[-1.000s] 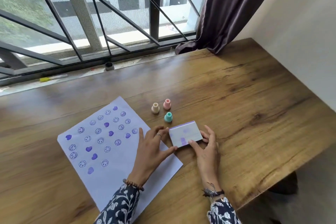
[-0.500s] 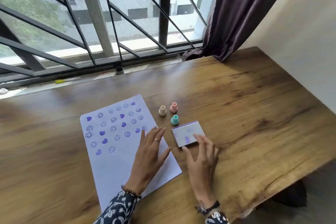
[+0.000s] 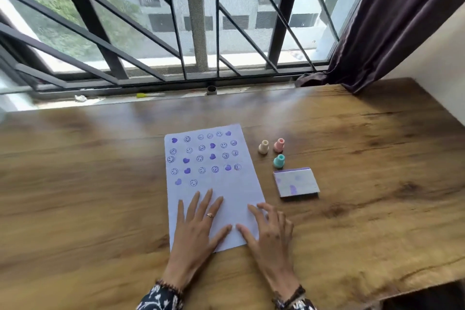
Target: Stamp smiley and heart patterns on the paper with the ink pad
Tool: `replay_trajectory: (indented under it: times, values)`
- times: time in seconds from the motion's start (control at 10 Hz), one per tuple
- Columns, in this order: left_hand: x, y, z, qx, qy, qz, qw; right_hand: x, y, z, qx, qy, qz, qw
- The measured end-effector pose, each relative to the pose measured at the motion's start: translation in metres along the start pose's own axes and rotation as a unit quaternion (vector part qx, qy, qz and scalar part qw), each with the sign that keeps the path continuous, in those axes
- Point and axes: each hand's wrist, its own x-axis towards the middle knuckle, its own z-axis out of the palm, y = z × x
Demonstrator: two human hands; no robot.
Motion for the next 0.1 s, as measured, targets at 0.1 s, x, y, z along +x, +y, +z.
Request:
replay_trajectory:
  times: [0.1]
  values:
    - [-0.0018, 0.0016, 0.0023, -0.017, 0.005, -0.003, 1.0, -0.0003, -0.0006, -0.0007, 0.017, 0.013, -0.012, 1.0]
